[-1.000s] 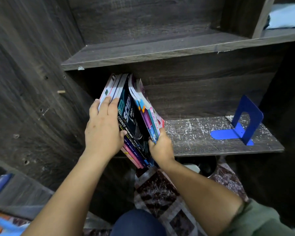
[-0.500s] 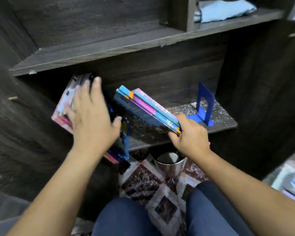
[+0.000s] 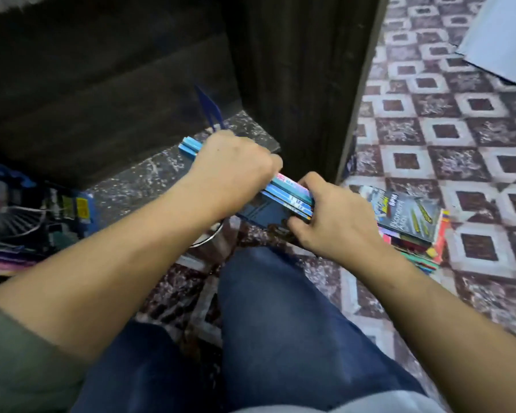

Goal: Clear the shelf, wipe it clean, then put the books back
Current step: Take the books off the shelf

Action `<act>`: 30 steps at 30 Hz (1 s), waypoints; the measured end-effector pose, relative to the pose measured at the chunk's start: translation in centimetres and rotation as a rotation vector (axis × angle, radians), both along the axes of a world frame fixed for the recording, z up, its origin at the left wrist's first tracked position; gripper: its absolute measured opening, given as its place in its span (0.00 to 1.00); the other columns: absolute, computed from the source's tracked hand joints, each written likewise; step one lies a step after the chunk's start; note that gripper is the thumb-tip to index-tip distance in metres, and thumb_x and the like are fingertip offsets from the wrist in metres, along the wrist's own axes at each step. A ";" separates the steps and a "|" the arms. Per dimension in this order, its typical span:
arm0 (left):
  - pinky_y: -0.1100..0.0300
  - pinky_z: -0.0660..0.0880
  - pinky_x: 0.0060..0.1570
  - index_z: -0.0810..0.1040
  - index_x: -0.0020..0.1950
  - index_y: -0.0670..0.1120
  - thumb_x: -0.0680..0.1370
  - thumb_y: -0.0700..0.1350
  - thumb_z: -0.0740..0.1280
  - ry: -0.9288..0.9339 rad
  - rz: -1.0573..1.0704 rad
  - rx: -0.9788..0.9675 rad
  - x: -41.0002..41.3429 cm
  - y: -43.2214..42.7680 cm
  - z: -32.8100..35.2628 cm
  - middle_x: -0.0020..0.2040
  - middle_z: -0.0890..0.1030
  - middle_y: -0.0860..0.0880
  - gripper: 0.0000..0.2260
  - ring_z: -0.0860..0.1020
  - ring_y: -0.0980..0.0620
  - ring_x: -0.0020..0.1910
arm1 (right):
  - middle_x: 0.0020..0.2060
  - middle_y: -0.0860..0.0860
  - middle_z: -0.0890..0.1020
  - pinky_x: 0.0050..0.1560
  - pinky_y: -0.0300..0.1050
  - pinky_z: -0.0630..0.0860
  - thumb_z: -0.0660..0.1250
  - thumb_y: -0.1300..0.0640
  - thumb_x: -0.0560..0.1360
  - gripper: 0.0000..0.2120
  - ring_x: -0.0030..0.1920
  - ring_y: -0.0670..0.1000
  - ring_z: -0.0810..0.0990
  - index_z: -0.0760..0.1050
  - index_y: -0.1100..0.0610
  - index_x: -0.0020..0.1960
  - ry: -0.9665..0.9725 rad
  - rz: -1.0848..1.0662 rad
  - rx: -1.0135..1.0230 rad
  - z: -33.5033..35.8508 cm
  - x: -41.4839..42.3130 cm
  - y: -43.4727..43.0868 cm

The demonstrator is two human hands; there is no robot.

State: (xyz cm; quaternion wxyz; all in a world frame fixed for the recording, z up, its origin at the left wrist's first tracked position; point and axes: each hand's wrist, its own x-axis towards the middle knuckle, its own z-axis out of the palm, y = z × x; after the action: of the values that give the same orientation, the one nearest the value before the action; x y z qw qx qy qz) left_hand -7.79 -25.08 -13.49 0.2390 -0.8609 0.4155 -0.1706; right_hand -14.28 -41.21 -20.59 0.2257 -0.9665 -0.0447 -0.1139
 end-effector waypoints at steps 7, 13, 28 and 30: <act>0.56 0.69 0.46 0.73 0.51 0.53 0.72 0.56 0.71 0.445 0.061 0.126 0.0 -10.6 -3.6 0.53 0.80 0.51 0.13 0.78 0.46 0.54 | 0.45 0.52 0.82 0.40 0.48 0.70 0.68 0.45 0.72 0.16 0.49 0.61 0.79 0.72 0.47 0.58 0.253 -0.230 -0.060 -4.5 -3.3 -7.8; 0.57 0.69 0.40 0.74 0.50 0.52 0.73 0.66 0.66 0.697 0.042 0.218 3.0 -15.1 -5.8 0.50 0.79 0.53 0.19 0.76 0.49 0.48 | 0.46 0.51 0.83 0.39 0.46 0.71 0.67 0.46 0.73 0.16 0.49 0.59 0.81 0.72 0.45 0.60 0.362 -0.317 -0.168 -9.1 -5.6 -12.8; 0.59 0.69 0.42 0.78 0.51 0.45 0.77 0.33 0.61 0.218 0.029 0.672 7.0 -21.1 -13.8 0.52 0.80 0.52 0.10 0.79 0.49 0.50 | 0.43 0.51 0.82 0.39 0.46 0.64 0.67 0.54 0.74 0.08 0.45 0.58 0.80 0.75 0.49 0.53 0.351 -0.596 -0.303 -10.9 -2.7 -23.6; 0.59 0.68 0.40 0.78 0.58 0.44 0.77 0.33 0.61 0.283 0.054 0.644 7.1 -21.5 -14.7 0.54 0.80 0.51 0.13 0.78 0.48 0.49 | 0.43 0.52 0.82 0.41 0.47 0.63 0.67 0.57 0.74 0.08 0.45 0.58 0.80 0.76 0.50 0.53 0.261 -0.597 -0.294 -11.0 -1.0 -24.5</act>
State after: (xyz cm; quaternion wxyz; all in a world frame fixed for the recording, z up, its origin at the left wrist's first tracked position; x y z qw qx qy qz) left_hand -0.65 -46.60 -28.22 0.4426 -0.7671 0.4542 0.0967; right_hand -15.26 -65.72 -31.60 0.0448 -0.9655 0.2531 -0.0427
